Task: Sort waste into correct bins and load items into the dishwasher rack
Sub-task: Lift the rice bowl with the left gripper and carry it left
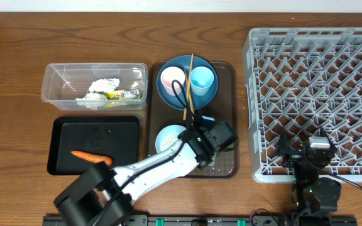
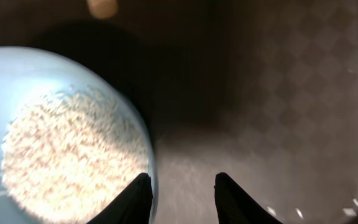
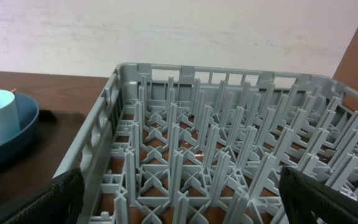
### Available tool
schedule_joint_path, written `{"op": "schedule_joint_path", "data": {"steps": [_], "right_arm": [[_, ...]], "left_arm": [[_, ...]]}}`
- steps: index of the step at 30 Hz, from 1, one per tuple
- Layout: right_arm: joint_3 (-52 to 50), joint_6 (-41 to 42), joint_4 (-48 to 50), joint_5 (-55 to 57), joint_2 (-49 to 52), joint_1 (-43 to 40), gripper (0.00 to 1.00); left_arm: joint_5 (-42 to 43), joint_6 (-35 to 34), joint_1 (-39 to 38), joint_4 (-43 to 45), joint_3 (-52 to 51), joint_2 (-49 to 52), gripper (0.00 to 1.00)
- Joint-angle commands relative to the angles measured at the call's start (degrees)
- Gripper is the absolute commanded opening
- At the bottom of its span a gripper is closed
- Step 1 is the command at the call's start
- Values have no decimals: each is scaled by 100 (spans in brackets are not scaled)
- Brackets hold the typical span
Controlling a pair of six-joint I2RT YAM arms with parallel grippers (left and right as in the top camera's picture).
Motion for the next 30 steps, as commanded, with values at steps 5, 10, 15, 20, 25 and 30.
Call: {"op": "schedule_joint_path", "data": {"steps": [5,10,15,20,25,30], "right_arm": [[-9,92,-17,37,-13,-11,99],[-9,92,-17,39,-13,-11,99],[-9,92,-17,37,-13,-11,99],[-9,92,-17,39,-13,-11,99],[-9,92,-17,39,-13,-11,99],[-9,92,-17,39,-13,-11,99]], "left_arm": [[-551,-33,-9,37,9,247,35],[-549,-35,-9,33,9,247,35],[-546,-35,-9,33,9,247,27],[-529,-35,-9,33,9,247,20],[-529,-33,-9,31,9,247,12],[-527,-35,-9,11,11,240,6]]}}
